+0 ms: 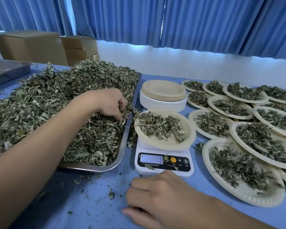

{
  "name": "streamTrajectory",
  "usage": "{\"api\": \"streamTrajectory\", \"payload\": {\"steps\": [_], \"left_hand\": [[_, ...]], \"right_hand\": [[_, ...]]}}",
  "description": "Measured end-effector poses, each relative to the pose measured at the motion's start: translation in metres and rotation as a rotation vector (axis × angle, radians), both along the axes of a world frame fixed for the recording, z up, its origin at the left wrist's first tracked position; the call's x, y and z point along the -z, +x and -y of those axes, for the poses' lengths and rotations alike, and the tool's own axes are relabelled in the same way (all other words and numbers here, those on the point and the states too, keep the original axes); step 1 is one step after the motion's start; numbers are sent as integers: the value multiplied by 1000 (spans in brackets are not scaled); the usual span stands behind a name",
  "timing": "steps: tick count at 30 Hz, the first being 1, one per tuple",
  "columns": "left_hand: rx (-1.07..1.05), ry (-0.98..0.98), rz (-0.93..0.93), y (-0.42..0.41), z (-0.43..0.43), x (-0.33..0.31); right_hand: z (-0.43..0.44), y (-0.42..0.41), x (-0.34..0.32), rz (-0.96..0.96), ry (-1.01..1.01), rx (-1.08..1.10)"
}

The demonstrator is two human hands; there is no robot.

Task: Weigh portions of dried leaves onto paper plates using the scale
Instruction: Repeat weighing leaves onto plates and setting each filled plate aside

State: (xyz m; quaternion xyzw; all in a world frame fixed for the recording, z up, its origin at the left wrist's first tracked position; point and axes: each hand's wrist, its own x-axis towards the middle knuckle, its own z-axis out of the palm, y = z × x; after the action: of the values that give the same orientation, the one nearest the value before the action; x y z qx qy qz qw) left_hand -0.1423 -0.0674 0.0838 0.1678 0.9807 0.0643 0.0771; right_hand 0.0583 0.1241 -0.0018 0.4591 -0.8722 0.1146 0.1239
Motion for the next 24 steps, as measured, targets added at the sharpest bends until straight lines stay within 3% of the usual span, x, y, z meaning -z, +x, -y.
{"api": "streamTrajectory", "payload": {"steps": [3, 5, 8, 10, 13, 15, 18, 24], "left_hand": [[-10, 122, -138, 2, -2, -3], [17, 256, -244, 5, -6, -9], [128, 316, -80, 16, -16, -12], [171, 232, 32, 23, -26, -7], [171, 182, -17, 24, -37, 5], [159, 201, -54, 23, -41, 10], [136, 235, -72, 22, -45, 18], [102, 435, -83, 32, -67, 5]], "right_hand": [[-3, 1, 0, -77, -68, 26], [-8, -3, -7, -155, -226, 95], [-26, -24, -38, -280, -451, 408], [-45, -47, -62, -225, -376, 751], [-72, -76, -80, -72, 18, 1125], [-83, -91, -78, 117, 124, 1147], [-92, -107, -71, 367, 13, 1076], [-119, -113, -91, 374, -295, 1046]]}}
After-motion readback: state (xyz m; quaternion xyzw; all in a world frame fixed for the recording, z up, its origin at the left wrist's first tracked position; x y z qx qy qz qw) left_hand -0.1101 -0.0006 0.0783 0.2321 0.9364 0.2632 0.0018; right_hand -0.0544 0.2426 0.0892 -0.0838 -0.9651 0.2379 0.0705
